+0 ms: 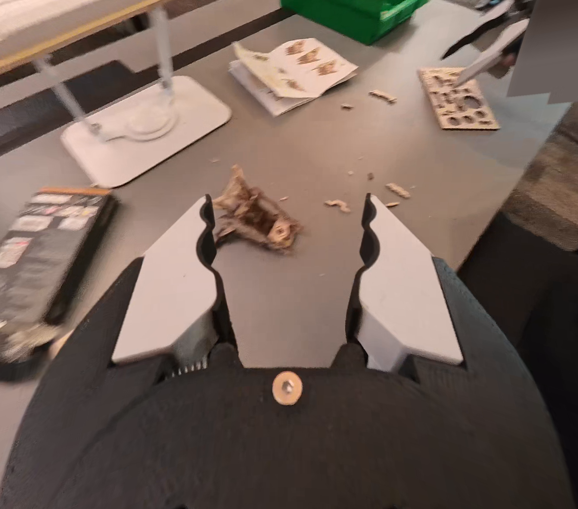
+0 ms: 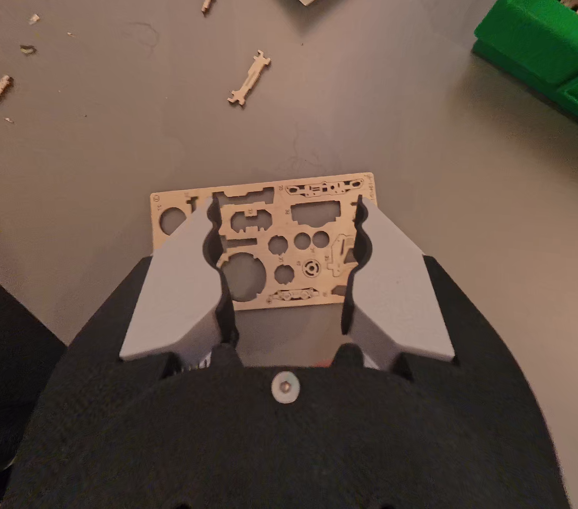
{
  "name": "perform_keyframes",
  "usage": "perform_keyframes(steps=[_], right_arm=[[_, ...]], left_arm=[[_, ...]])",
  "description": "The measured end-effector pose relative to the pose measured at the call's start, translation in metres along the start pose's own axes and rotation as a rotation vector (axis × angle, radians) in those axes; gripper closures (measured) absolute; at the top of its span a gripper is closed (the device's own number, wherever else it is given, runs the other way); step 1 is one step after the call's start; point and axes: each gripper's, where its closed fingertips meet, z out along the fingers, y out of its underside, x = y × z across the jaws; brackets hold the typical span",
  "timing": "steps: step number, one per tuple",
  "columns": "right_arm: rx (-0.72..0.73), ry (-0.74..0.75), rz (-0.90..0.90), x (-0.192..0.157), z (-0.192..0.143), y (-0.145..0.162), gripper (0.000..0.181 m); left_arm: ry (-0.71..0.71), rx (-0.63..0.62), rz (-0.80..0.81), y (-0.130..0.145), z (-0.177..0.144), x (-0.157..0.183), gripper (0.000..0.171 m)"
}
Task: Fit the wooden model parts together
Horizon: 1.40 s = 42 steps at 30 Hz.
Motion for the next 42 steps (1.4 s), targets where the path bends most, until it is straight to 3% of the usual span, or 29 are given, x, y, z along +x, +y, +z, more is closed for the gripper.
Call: perform_keyframes(steps=[4, 8, 13, 18, 23, 29, 31, 36, 42], right_arm=[[0.095, -0.029, -0.035, -0.018, -0.005, -0.018, 0.099], [0.124, -0.028, -0.038, -0.024, -0.006, -0.02, 0.097], [0.151, -0.023, -0.031, -0.029, -0.005, -0.018, 0.101], [0.187, -0.065, -0.026, -0.041, 0.007, -0.033, 0.134], [0.117, -0.064, -0.033, -0.043, 0.038, -0.045, 0.144], [0.025, -0.031, -0.002, -0.036, 0.071, -0.052, 0.152], [0.031, -0.027, -0.008, -0.036, 0.074, -0.054, 0.169], [0.039, -0.049, -0.012, -0.038, 0.074, -0.056, 0.173], [0.191, -0.152, -0.048, -0.068, 0.051, -0.079, 0.173]], left_arm=[[0.131, -0.035, 0.044, 0.003, 0.04, 0.059, 0.083], [0.135, -0.1, 0.123, 0.018, 0.065, 0.079, 0.083], [-0.012, -0.159, 0.158, 0.04, 0.057, 0.042, 0.083], [-0.126, -0.174, 0.081, 0.055, 0.031, -0.012, 0.082], [-0.152, -0.201, 0.008, 0.066, 0.028, -0.038, 0.078], [-0.152, -0.221, -0.002, 0.076, 0.039, -0.042, 0.078], [-0.15, -0.225, -0.001, 0.078, 0.041, -0.042, 0.078], [-0.151, -0.212, -0.024, 0.08, 0.041, -0.045, 0.08], [-0.063, -0.031, 0.037, 0.031, 0.042, -0.004, 0.102]])
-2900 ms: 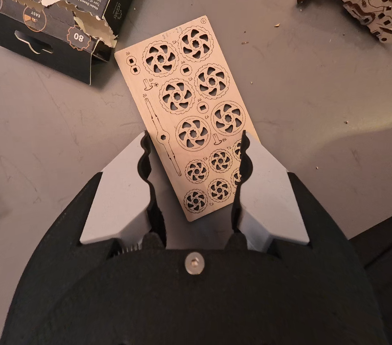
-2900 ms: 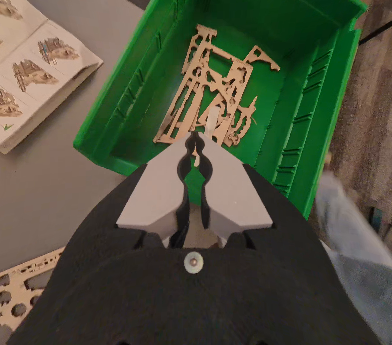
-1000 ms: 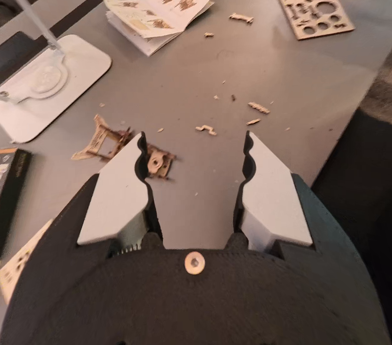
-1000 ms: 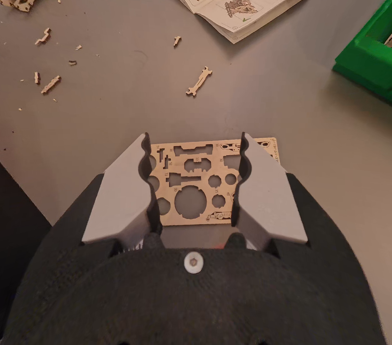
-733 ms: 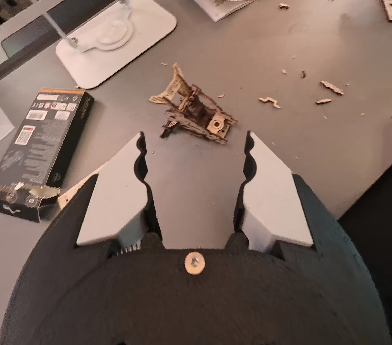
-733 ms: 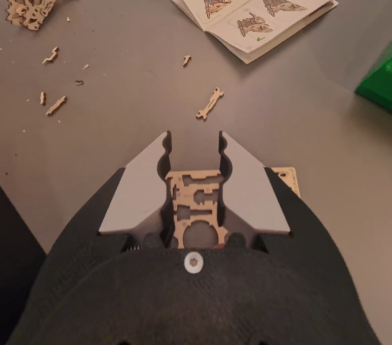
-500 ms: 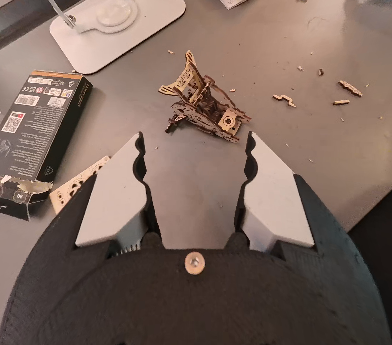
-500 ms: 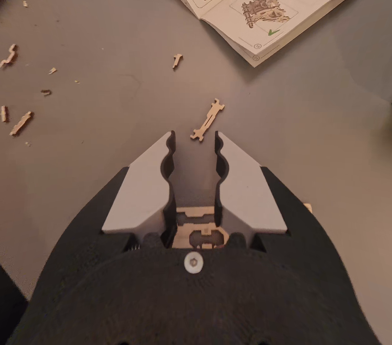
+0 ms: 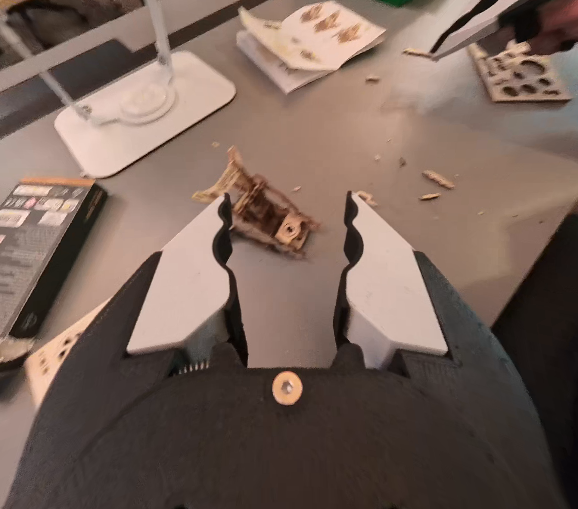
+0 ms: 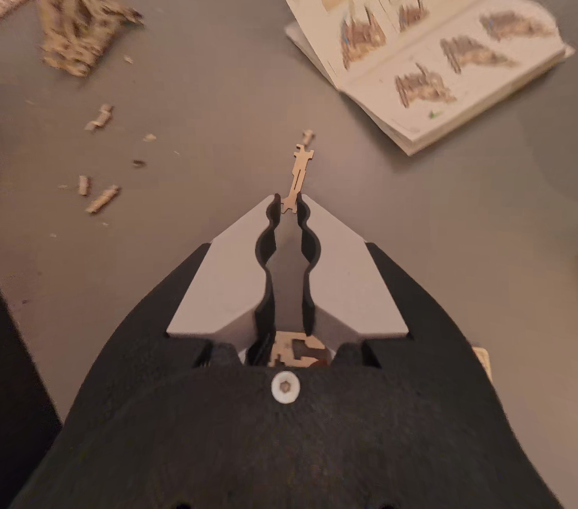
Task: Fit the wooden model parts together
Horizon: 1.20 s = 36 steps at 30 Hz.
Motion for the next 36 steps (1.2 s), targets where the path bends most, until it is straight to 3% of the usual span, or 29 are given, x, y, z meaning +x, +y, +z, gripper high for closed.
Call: perform_keyframes(steps=[6, 14, 19, 25, 28, 32, 36], right_arm=[[0.275, -0.144, -0.086, -0.075, -0.024, -0.062, 0.173], [0.432, -0.189, -0.268, -0.15, -0.029, -0.096, 0.174], [0.511, -0.128, -0.316, -0.153, -0.034, -0.106, 0.173], [0.5, -0.074, -0.374, -0.148, -0.033, -0.105, 0.173], [0.491, -0.06, -0.41, -0.151, -0.029, -0.101, 0.173], [0.483, -0.022, -0.463, -0.155, -0.025, -0.1, 0.173], [0.484, -0.029, -0.474, -0.157, -0.023, -0.1, 0.173]], left_arm=[[0.262, 0.129, -0.104, -0.046, 0.029, 0.077, 0.135], [0.471, 0.216, -0.282, -0.083, 0.068, 0.121, 0.14], [0.572, 0.28, -0.412, -0.093, 0.067, 0.122, 0.148], [0.669, 0.401, -0.615, -0.104, 0.056, 0.108, 0.145], [0.698, 0.403, -0.646, -0.105, 0.057, 0.11, 0.147], [0.744, 0.4, -0.675, -0.104, 0.059, 0.117, 0.17], [0.746, 0.402, -0.697, -0.102, 0.058, 0.116, 0.17]])
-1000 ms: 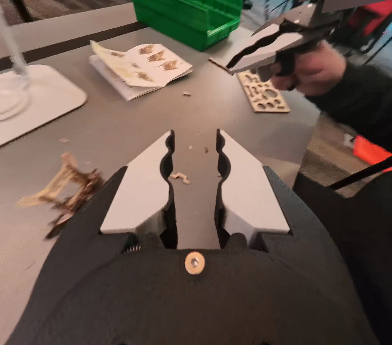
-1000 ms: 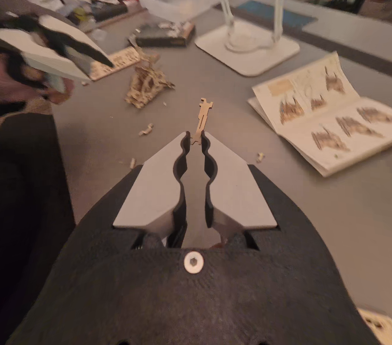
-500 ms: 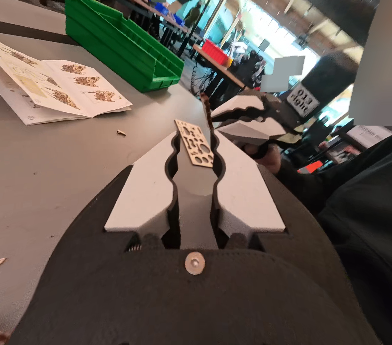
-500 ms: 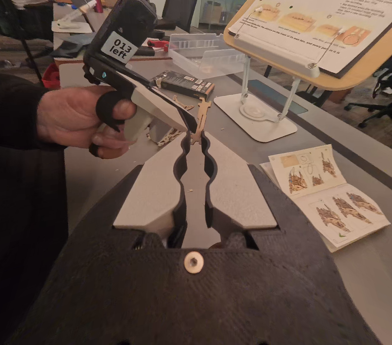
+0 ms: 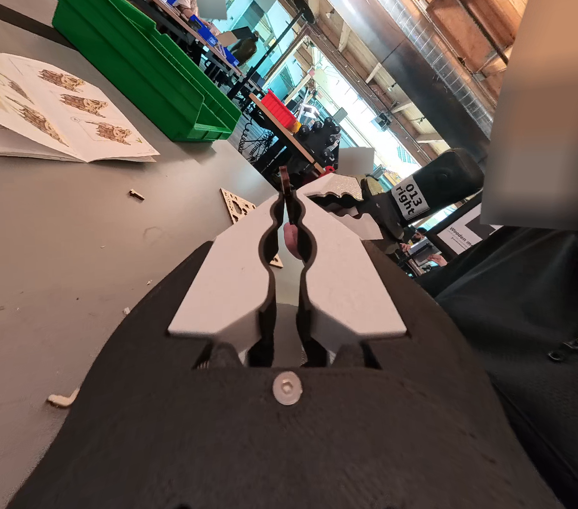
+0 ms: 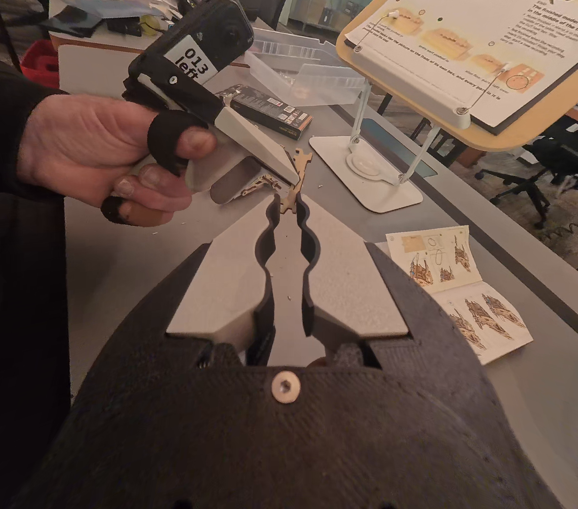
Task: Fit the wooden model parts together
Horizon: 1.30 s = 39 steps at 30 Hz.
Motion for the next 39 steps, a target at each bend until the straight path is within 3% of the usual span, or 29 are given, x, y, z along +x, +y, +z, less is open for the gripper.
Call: perform_keyframes(steps=[6, 15, 22, 27, 35, 39], right_arm=[[0.022, -0.054, 0.066, -0.006, 0.006, -0.003, 0.176], [0.066, -0.228, 0.313, -0.008, 0.011, -0.005, 0.181], [0.095, -0.261, 0.391, -0.004, 0.013, -0.005, 0.181], [0.087, -0.226, 0.409, 0.008, 0.014, 0.005, 0.181], [0.014, -0.181, 0.416, 0.02, 0.014, 0.03, 0.181], [-0.079, -0.212, 0.392, 0.013, 0.014, 0.048, 0.181]], left_arm=[[-0.037, -0.005, 0.034, 0.001, -0.006, 0.001, 0.171], [-0.048, -0.037, 0.103, 0.001, -0.012, -0.001, 0.171], [-0.085, -0.056, 0.13, 0.006, -0.015, -0.004, 0.171], [-0.154, -0.06, 0.146, 0.01, -0.026, -0.008, 0.157], [-0.425, -0.108, 0.305, 0.007, -0.057, -0.035, 0.151], [-0.732, -0.174, 0.444, 0.005, -0.098, -0.063, 0.126]])
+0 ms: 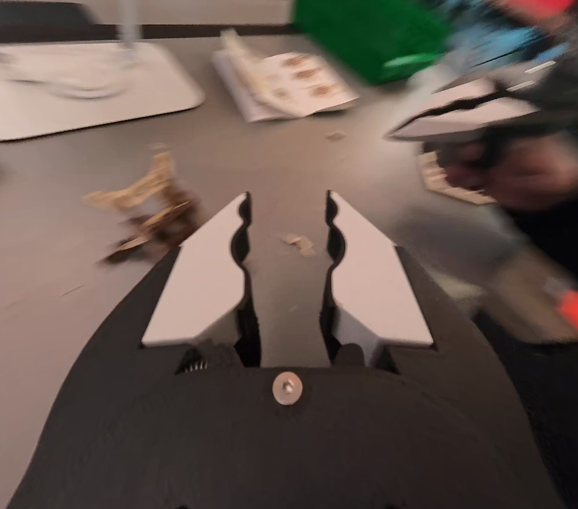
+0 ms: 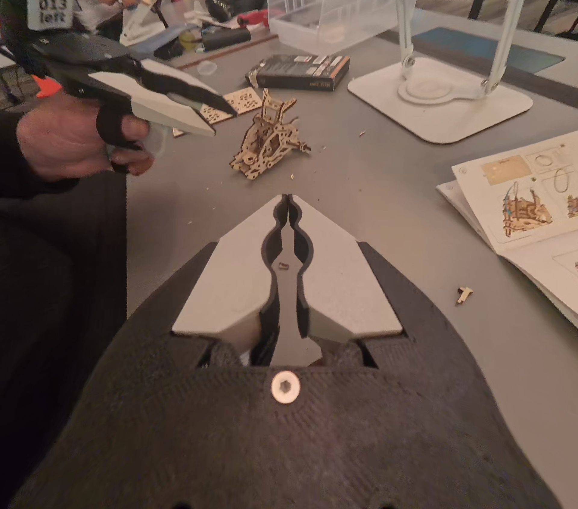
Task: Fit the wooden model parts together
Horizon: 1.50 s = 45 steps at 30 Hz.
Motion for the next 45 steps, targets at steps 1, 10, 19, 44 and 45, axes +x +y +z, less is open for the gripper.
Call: perform_keyframes(steps=[1, 10, 19, 44, 45], right_arm=[[-0.014, -0.007, 0.003, -0.001, 0.001, 0.003, 0.18], [-0.109, -0.052, -0.021, -0.018, 0.016, 0.021, 0.178], [-0.158, -0.068, 0.0, -0.026, 0.014, 0.035, 0.181], [-0.456, -0.172, -0.054, -0.043, 0.033, 0.078, 0.163], [-0.469, -0.161, -0.062, -0.041, 0.036, 0.08, 0.163]], left_arm=[[-0.069, -0.021, 0.032, 0.004, -0.004, -0.01, 0.118], [-0.249, -0.229, -0.066, 0.039, 0.01, -0.058, 0.07], [-0.211, -0.315, -0.046, 0.05, 0.03, -0.073, 0.105], [0.363, -0.507, 0.295, 0.066, -0.021, -0.055, 0.118], [0.383, -0.516, 0.303, 0.068, -0.023, -0.054, 0.118]])
